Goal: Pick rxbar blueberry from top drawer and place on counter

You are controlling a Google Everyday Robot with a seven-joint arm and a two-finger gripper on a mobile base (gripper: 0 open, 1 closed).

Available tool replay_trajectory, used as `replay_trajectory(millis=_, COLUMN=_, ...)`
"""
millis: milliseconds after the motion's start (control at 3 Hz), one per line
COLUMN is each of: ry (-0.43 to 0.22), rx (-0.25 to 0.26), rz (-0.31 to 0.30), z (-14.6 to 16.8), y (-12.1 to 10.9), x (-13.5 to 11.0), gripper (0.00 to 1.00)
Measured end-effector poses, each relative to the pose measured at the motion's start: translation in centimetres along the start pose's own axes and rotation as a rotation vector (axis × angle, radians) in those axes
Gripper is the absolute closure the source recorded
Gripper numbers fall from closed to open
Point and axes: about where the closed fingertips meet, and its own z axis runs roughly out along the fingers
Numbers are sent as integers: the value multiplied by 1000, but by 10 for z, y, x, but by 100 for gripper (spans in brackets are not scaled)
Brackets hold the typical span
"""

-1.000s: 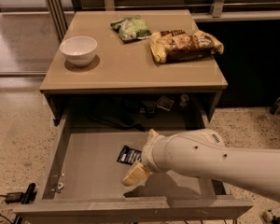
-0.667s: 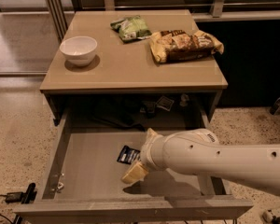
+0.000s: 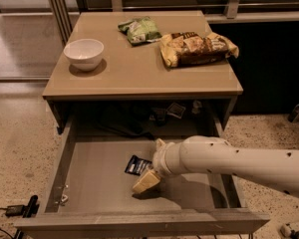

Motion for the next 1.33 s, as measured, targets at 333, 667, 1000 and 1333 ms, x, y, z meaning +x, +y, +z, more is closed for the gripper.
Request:
replay_trajectory(millis=333, ry=-17, rx=-51, rz=13, z=5, y=-6, x=11, gripper=0)
replay_trajectory(millis=667, ry=-17, rx=-57, rz=11, z=6, y=-7, x=12, gripper=19)
replay_trajectory(millis=1000, ry=-17, rx=-57, rz=11, z=6, y=-7, x=12, gripper=42)
replay_trajectory(millis=1333, ry=-17, rx=-57, rz=11, z=6, y=-7, x=12, gripper=65)
